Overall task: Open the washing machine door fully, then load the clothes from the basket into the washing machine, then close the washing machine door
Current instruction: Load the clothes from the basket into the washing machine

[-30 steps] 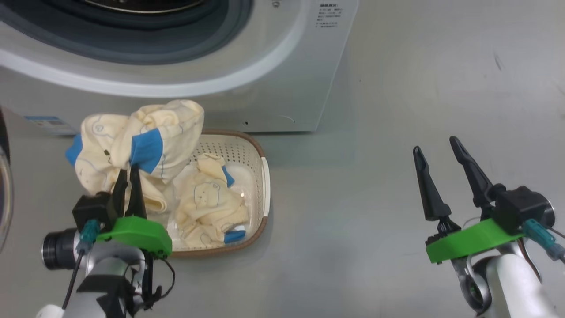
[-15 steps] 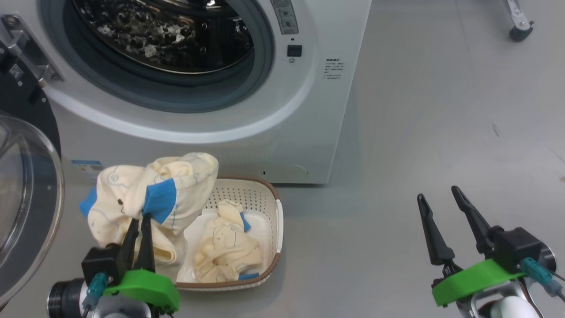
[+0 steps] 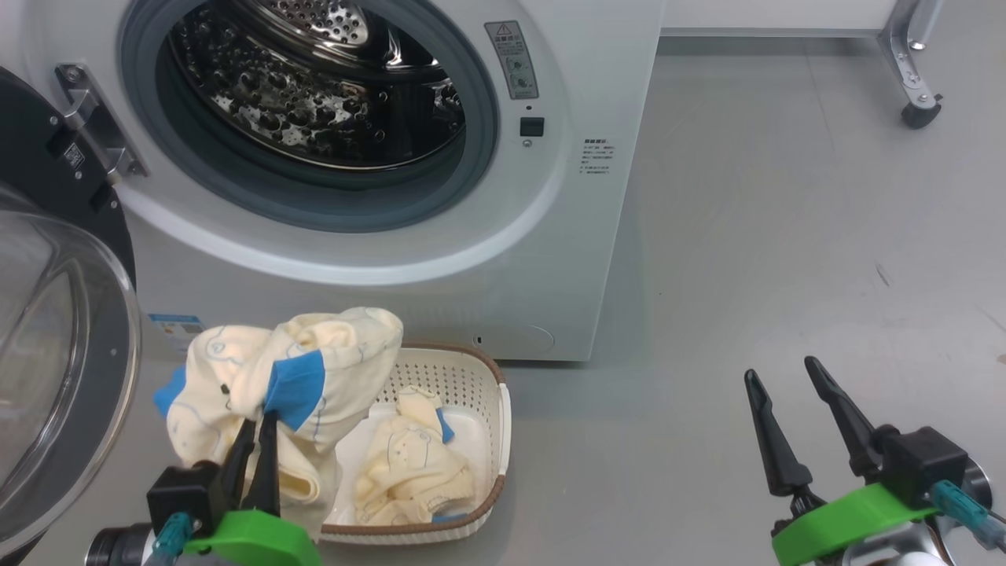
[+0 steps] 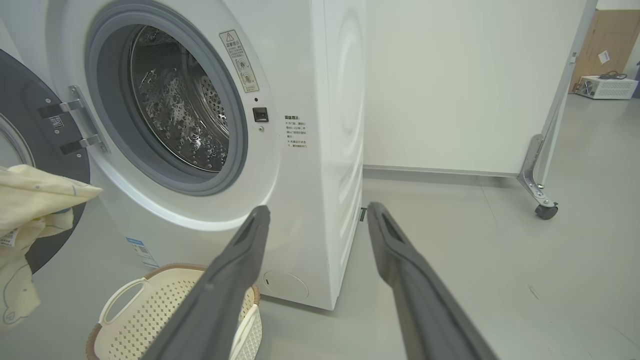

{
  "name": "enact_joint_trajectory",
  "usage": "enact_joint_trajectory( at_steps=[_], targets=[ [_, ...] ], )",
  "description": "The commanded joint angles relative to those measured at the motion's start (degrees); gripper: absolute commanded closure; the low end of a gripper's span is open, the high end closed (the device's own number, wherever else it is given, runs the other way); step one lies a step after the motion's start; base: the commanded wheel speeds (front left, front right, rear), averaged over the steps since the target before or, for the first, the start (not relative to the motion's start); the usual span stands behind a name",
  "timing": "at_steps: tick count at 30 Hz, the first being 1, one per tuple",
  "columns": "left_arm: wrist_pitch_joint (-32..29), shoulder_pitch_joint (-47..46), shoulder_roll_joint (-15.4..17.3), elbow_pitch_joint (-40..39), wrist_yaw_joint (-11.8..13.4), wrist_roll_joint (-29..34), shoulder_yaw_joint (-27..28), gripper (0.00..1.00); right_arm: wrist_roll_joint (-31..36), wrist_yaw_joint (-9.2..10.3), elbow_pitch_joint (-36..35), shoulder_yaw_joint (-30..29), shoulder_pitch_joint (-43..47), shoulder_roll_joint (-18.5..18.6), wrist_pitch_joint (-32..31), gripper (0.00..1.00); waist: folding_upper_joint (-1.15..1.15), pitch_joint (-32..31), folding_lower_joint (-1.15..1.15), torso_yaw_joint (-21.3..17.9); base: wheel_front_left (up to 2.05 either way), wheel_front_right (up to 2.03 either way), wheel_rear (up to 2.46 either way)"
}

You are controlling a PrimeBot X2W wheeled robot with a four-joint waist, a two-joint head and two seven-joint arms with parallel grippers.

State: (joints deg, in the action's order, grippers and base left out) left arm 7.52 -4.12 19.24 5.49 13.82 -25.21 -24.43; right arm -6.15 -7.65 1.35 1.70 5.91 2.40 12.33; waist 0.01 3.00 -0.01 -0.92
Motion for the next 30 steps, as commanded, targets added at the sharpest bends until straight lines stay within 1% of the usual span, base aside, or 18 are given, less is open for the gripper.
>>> enact_joint_trajectory(
  at_steps=[1,12,30],
  targets=[
    [0.0,-1.7,1.7,-2.3,1.8,0.1,2.3,1.0,-0.5,0.16,-1.9,1.0,-0.7,0.5,-0.2,0.0,-0.01,0.0,0.01,0.0,0.0,0.0,0.0],
    [-0.6,-2.1,2.1,-3.0,2.2,0.0,2.0,1.0,-0.6,0.16,-1.5,1.3,-1.2,0.5,-0.1,0.0,-0.01,0.4,0.01,0.0,0.0,0.0,0.0],
    [-0.4,-4.2,1.7,-1.9,2.1,-0.5,1.6,1.0,-0.8,0.16,-1.4,1.9,-1.9,0.5,0.1,0.0,-0.01,1.7,0.01,-0.6,0.0,0.0,0.0]
  ],
)
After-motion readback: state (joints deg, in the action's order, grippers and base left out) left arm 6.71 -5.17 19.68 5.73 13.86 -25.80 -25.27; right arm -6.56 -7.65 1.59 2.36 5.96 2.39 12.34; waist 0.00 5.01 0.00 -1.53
